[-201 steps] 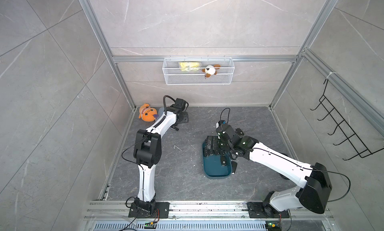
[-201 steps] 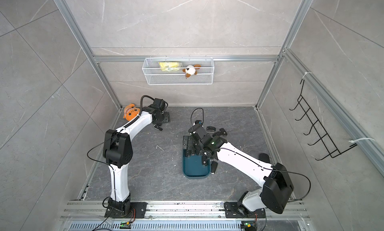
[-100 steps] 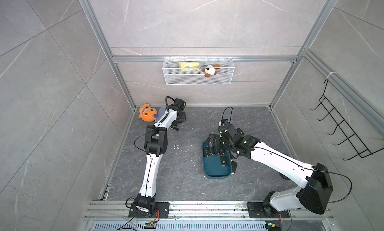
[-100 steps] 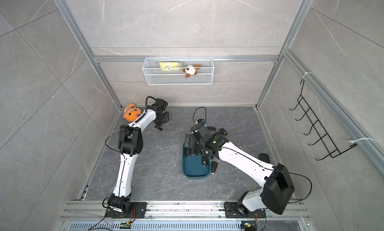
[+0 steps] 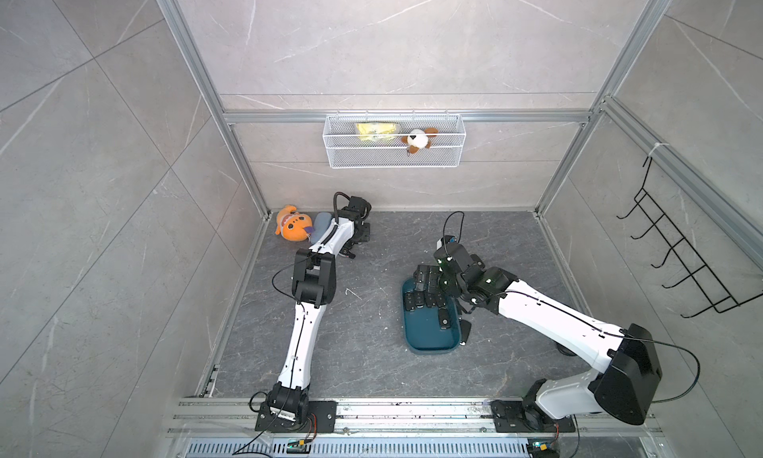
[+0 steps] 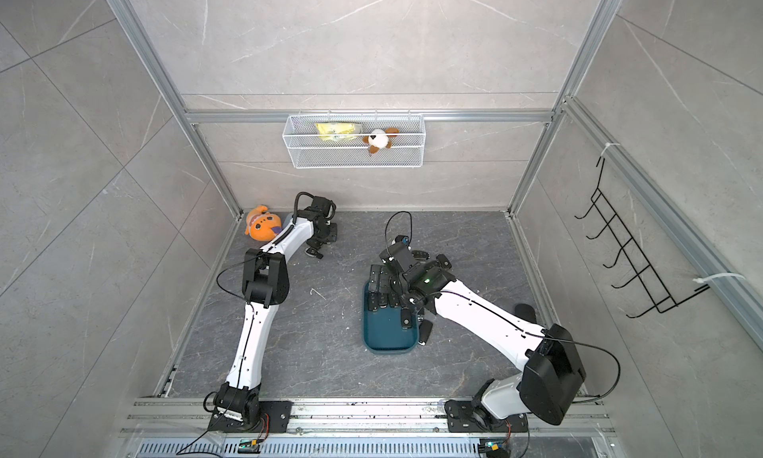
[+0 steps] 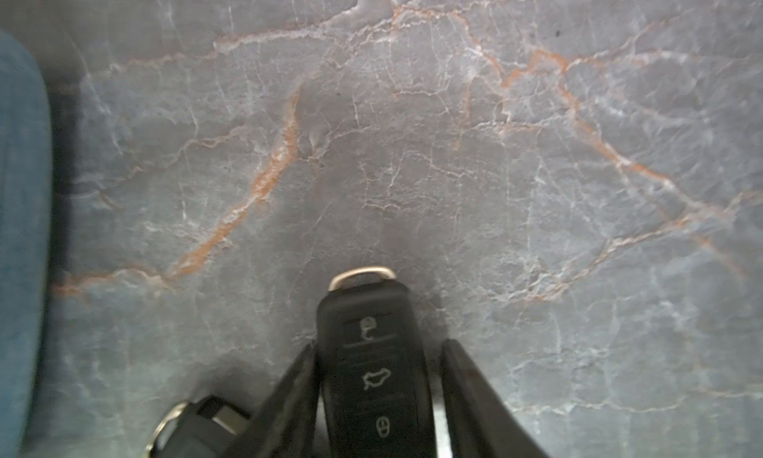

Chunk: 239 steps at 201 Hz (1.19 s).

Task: Place the car key into the storage box
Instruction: Pick up the car key from the center of the board, then place the car key in the storage box.

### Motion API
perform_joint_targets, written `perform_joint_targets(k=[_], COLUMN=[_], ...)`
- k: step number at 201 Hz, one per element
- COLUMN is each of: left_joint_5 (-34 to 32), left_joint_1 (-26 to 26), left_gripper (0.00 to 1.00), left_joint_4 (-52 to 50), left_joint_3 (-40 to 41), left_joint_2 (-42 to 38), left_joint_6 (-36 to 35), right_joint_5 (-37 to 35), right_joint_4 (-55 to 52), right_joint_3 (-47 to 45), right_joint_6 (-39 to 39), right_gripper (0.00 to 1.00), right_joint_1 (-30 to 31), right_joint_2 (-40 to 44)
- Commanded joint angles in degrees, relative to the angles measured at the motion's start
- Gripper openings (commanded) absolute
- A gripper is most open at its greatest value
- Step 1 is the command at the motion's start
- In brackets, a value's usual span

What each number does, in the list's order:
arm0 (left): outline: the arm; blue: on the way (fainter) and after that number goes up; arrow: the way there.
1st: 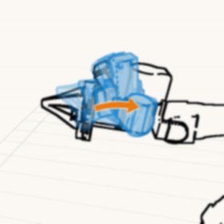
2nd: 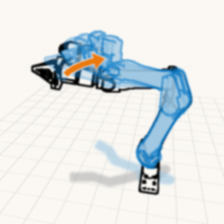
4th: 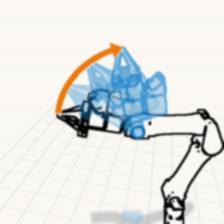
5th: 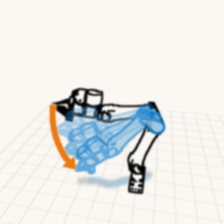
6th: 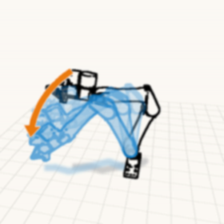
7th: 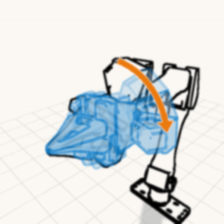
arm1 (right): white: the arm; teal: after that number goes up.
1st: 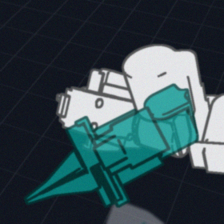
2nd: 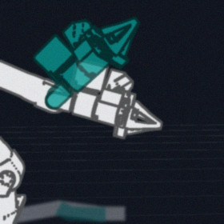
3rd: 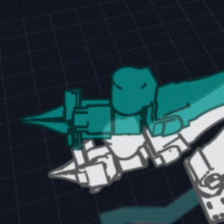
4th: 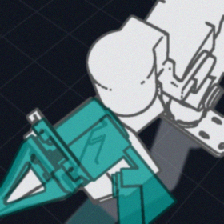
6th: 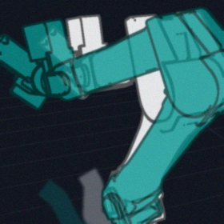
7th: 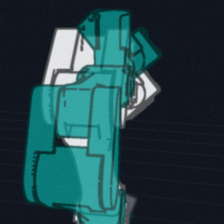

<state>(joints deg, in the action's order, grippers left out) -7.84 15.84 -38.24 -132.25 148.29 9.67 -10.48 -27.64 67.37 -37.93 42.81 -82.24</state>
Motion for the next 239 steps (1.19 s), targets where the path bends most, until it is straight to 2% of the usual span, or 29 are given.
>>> perform_joint_targets(k=[1, 14, 65, 154, 190, 239], left_joint_5=[1.7, 2.5, 5.1, 7.7, 6.7, 3.0], left_joint_1=[0.1, 0.1, 0.2, 2.0, 5.1, 13.2], left_gripper=[0.39, 0.32, 0.28, 0.28, 0.28, 0.28], left_joint_4=[-2.3, -2.9, -4.1, 4.2, 6.0, 6.9], left_joint_3=[-1.7, -1.8, 1.8, 27.9, 38.0, 47.5], left_joint_2=[0.9, 0.6, -4.2, -27.5, -35.9, -44.7], left_joint_6=[-1.0, -0.5, 4.0, 15.6, 19.3, 26.0], right_joint_5=[-0.5, -0.4, 0.4, 4.1, 5.8, 7.1], right_joint_4=[-1.5, -1.5, -0.8, 1.8, 2.5, 1.6], right_joint_3=[-0.7, -0.9, -2.3, -7.0, -9.2, -12.2], right_joint_6=[-1.3, -1.4, -1.6, -1.1, -0.7, -0.3], right_gripper=[0.99, 0.99, 0.99, 0.99, 0.99, 0.99], right_joint_1=[-0.4, -0.3, -0.4, -2.0, -2.9, -4.0], right_joint_2=[0.1, 0.3, 0.9, 2.6, 4.0, 7.1])
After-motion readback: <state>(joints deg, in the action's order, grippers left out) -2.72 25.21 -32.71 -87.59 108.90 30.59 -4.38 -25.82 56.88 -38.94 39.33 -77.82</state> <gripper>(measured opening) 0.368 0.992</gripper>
